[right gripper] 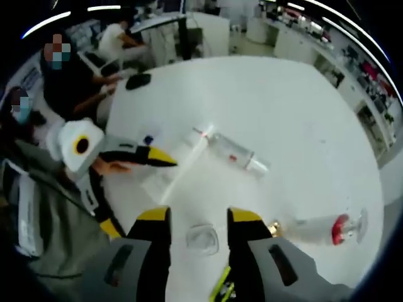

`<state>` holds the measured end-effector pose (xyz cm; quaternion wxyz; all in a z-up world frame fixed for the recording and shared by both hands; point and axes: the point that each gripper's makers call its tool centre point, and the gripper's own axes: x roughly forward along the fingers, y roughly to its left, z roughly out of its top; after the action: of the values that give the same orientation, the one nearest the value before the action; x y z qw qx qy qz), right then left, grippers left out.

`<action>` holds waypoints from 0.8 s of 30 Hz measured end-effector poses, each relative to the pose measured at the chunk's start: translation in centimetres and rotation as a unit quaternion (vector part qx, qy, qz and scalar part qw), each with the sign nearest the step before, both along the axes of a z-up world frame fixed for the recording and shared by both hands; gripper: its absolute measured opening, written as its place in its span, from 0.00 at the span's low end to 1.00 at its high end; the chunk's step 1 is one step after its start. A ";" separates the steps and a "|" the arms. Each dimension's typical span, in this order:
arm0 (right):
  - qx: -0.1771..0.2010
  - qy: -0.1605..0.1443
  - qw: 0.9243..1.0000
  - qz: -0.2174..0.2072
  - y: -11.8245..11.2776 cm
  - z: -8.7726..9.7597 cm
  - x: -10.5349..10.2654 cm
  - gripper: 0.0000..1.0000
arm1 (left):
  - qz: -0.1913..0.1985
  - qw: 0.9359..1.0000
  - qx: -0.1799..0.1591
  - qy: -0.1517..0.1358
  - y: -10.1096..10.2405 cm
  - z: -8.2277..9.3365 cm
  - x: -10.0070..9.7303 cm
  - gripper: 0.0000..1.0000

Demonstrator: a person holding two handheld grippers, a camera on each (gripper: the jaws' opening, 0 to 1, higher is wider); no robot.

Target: Arrange the skincare products in the storage area until every visible bottle or jar stands upright without overlapping.

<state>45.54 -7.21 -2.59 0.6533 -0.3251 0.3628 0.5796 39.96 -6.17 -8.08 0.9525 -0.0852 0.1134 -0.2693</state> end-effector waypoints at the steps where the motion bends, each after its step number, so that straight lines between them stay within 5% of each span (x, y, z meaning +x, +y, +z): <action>1: 0.027 -0.009 1.000 -0.002 0.4 0.8 0.1 0.35 | 0.000 1.000 0.001 -0.001 -0.1 0.1 0.2 0.92; 8: 0.171 -0.053 0.984 -0.016 0.8 4.9 -0.1 0.30 | -0.014 0.999 0.040 -0.015 -1.3 0.1 2.5 0.86; 11: 0.243 -0.041 0.968 -0.043 0.2 6.1 0.2 0.30 | -0.009 0.998 0.049 -0.027 -1.5 0.6 3.7 0.83; 19: 0.334 -0.035 0.937 -0.093 -2.3 6.1 1.2 0.26 | -0.036 0.997 0.069 0.003 -2.0 -0.6 5.0 0.75; 24: 0.368 -0.041 0.923 -0.110 -3.8 5.8 0.2 0.24 | -0.060 0.995 0.079 0.008 -2.5 -1.1 5.5 0.58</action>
<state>45.77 -10.97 3.21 0.8008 -0.0437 0.1305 0.5829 45.50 -8.71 -9.22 0.9375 -0.0049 0.1464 -0.3158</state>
